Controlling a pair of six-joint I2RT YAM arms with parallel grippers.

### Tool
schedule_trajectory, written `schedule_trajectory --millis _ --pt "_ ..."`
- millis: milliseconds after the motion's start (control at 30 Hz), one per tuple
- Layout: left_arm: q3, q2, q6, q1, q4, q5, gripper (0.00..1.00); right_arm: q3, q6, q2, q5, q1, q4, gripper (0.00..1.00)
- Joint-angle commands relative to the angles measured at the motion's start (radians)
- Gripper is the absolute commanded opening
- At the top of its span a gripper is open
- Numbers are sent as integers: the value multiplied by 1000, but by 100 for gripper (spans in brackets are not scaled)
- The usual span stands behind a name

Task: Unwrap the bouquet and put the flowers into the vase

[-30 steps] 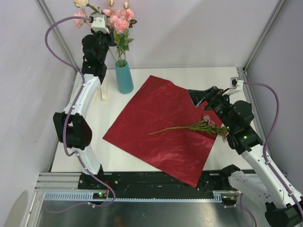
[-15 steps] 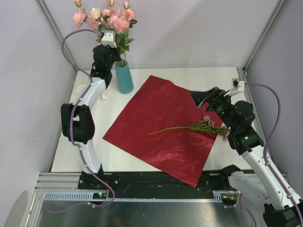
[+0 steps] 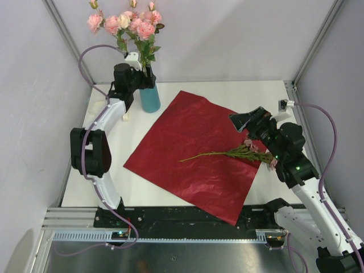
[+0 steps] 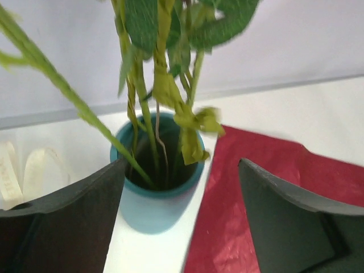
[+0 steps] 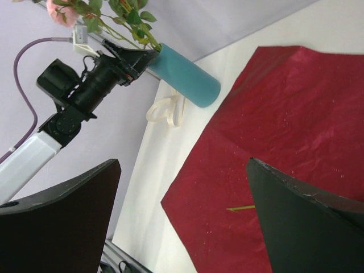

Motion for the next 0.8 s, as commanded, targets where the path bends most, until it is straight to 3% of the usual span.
schedule_trajectory --millis 0,133,333,567,767 --pt "-33 -136 -30 6 -81 68 88 3 87 -21 22 -4 -82 99" --pt "-70 -186 -24 4 -162 87 90 3 104 -14 3 -4 -107 99" --pt "-92 -257 28 5 -181 101 85 2 108 -17 -19 0 -124 99" --pt "33 -232 83 6 -172 108 74 2 91 -8 -31 3 -113 99" --pt "161 -162 100 3 -125 130 70 3 78 14 -51 1 -94 99"
